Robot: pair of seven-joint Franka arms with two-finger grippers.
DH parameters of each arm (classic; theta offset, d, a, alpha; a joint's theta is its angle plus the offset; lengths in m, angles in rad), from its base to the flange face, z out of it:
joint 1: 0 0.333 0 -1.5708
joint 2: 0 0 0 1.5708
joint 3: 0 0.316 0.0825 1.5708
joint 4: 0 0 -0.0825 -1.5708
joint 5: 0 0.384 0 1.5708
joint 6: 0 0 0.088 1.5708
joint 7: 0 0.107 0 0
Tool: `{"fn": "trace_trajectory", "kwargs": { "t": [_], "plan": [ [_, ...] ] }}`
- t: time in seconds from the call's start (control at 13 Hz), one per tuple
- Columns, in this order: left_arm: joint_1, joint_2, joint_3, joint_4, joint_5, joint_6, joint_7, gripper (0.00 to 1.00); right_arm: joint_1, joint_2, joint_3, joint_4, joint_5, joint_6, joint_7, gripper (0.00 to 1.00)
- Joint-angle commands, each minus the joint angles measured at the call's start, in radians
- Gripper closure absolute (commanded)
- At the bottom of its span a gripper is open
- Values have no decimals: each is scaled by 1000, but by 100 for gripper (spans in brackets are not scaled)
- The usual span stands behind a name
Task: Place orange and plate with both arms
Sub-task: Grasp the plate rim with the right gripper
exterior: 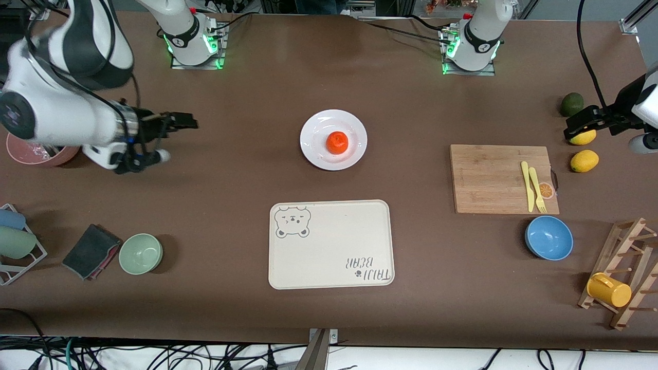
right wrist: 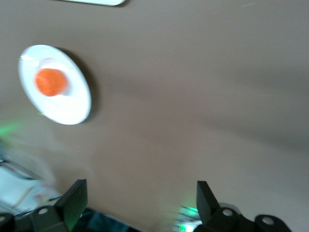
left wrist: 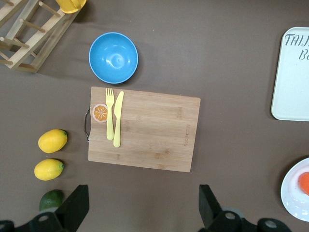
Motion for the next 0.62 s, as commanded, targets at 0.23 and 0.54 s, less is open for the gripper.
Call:
{"fn": "trace_trajectory", "kwargs": {
  "t": [0.23, 0.54],
  "plan": [
    [-6, -9, 15, -26, -59, 11, 44, 0, 11, 182, 104, -123, 399, 238, -135, 0],
    [3, -8, 17, -21, -60, 12, 47, 0, 18, 245, 250, -217, 588, 522, -281, 0]
  ]
}}
